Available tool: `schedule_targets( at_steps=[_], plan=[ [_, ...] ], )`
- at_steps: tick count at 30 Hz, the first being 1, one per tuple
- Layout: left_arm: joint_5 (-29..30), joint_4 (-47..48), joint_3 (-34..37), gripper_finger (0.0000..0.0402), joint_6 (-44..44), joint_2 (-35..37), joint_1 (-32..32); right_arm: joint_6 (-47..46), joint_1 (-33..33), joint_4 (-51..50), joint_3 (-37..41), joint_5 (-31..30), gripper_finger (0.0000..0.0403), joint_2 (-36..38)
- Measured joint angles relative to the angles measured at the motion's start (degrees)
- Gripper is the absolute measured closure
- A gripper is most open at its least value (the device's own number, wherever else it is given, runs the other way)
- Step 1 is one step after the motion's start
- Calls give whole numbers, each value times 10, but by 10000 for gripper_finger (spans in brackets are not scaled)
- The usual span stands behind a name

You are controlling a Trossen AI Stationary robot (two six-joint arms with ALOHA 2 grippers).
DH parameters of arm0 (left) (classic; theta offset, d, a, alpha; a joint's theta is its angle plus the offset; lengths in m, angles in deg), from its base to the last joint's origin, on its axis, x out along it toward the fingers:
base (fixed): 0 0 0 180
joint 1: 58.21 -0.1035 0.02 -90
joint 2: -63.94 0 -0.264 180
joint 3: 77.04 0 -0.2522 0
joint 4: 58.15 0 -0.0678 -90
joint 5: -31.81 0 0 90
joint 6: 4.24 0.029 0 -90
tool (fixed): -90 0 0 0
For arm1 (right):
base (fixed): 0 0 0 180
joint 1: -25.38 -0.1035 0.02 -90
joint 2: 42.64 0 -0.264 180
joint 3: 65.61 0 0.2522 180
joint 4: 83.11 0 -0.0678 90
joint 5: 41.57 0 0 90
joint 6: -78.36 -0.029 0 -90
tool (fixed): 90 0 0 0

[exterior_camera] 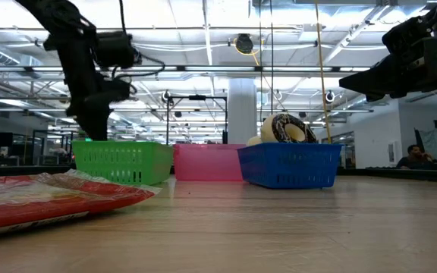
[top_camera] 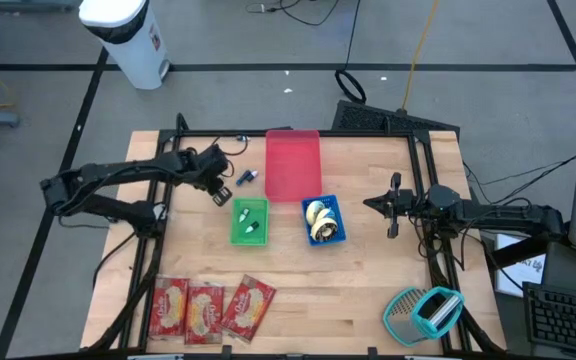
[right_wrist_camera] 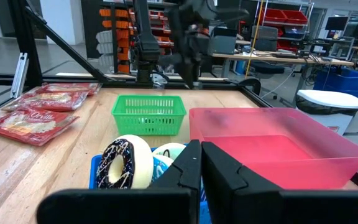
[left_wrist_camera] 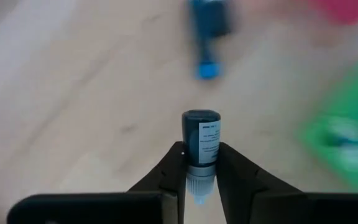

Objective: Pick & Place Food Item
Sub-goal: Put the black food coloring bottle into the green bin

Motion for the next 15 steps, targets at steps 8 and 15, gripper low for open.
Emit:
schedule_targets(
  at_steps=[8,15],
  plan=[
    [-58,-79,-1,333,-16,39,116,0,0,0,0,0,399,0],
    [-53,-147,-1,339,-38,18,199,0,0,0,0,0,399,0]
  ],
)
